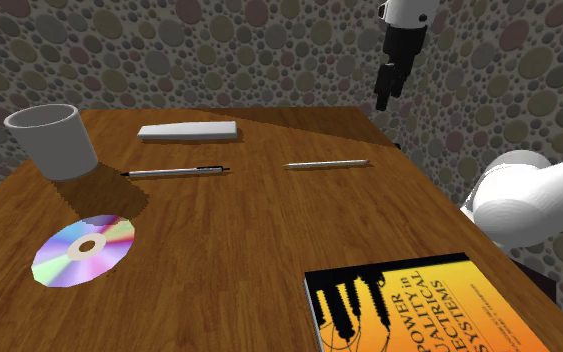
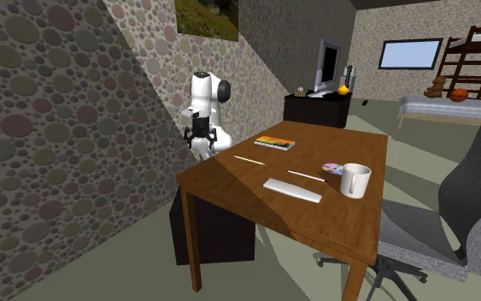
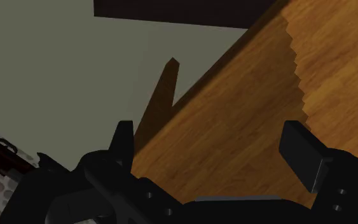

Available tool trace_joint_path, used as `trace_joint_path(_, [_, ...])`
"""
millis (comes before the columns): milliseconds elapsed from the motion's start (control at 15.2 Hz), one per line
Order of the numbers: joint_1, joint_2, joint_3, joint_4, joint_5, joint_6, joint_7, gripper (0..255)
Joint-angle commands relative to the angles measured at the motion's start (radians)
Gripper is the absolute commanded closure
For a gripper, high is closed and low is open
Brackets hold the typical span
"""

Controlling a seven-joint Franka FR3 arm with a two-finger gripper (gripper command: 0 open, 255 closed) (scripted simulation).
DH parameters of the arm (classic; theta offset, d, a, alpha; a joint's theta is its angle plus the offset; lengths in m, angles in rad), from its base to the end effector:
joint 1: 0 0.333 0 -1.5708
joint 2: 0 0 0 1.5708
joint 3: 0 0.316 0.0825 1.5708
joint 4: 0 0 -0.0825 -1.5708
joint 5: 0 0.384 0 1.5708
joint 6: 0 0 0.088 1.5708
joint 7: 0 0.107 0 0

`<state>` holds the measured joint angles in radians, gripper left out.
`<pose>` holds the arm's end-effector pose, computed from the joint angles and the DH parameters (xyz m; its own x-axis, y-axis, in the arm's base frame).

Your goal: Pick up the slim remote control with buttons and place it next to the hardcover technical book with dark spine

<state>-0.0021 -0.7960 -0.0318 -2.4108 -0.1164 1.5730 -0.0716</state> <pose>0.3022 -0.0251 0.5683 0.9977 0.0482 -0.0486 0.0524 -0.9945 0.0902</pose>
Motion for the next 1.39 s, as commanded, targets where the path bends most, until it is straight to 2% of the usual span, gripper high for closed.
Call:
trace_joint_path(0, [0.0, 0.0, 0.0, 0.0, 0.0, 0.0, 0.0, 0])
trace_joint_path(660, [0.104, 0.34, 0.049, 0.212, 0.052, 0.135, -0.082, 0])
trace_joint_path(1320, [0.186, 0.657, 0.116, 0.499, 0.079, 0.176, -0.166, 0])
